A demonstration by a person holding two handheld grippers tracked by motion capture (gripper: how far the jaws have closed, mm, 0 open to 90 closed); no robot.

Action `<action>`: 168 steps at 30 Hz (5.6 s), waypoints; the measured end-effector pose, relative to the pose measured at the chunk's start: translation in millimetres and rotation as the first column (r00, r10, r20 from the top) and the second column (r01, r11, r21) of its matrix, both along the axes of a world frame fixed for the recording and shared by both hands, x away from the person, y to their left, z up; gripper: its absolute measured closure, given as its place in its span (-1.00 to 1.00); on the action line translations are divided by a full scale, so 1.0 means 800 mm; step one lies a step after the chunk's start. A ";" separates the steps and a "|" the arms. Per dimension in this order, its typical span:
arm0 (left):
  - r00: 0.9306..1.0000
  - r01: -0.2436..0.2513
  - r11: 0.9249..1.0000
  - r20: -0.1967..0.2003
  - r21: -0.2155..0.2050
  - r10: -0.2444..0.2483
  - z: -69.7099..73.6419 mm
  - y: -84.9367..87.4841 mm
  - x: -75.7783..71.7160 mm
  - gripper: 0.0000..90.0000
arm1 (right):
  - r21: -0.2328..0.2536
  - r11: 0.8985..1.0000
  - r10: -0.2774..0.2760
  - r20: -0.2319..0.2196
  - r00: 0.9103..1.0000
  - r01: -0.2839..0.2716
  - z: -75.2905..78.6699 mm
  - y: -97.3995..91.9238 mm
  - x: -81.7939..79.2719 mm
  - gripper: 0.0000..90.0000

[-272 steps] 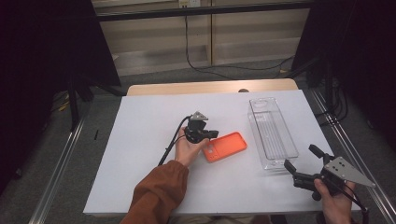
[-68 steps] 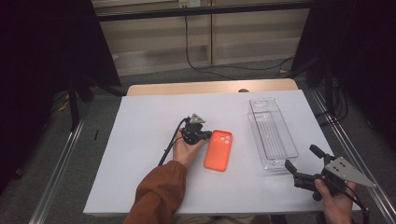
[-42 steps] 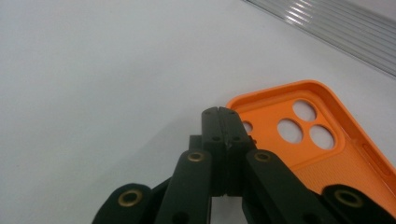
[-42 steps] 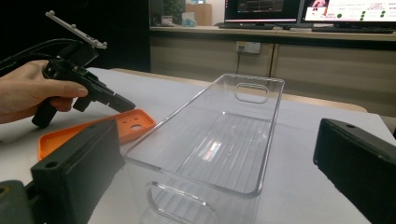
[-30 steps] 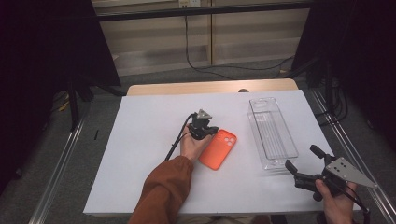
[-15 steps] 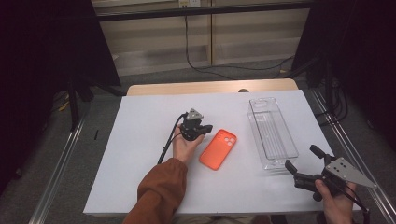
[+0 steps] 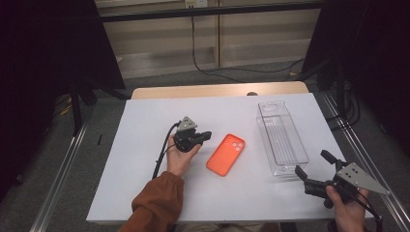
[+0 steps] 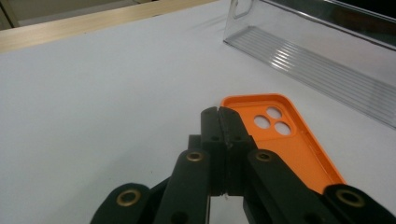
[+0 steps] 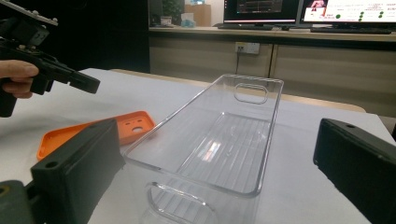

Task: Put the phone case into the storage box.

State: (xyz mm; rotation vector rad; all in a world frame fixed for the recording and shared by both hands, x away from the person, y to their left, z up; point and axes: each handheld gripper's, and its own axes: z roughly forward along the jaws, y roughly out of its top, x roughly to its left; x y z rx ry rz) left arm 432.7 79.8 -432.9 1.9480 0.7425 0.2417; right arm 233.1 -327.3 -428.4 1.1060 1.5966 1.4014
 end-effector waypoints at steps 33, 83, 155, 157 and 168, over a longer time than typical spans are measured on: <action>0.998 -0.045 0.999 0.046 0.002 0.045 0.017 0.036 -0.052 -0.72 | -0.002 1.000 0.000 0.000 1.000 0.000 0.000 0.001 0.000 -1.00; 0.980 0.086 0.970 -0.194 0.226 -0.041 -0.004 -0.053 -0.031 -0.91 | -0.003 1.000 0.003 0.003 1.000 -0.003 0.000 0.001 0.000 -1.00; 0.975 0.065 0.888 -0.220 0.455 0.041 -0.012 -0.132 -0.016 -0.68 | -0.001 1.000 0.007 -0.002 1.000 -0.007 0.000 0.001 0.000 -1.00; 0.973 0.075 0.887 -0.228 0.455 0.035 -0.011 -0.130 -0.016 -0.67 | -0.001 1.000 0.007 -0.004 1.000 -0.007 -0.001 0.001 0.000 -1.00; 0.984 0.074 0.903 -0.181 0.422 0.004 0.003 -0.107 -0.023 -0.66 | -0.002 1.000 0.005 -0.002 1.000 -0.005 0.000 0.001 0.000 -1.00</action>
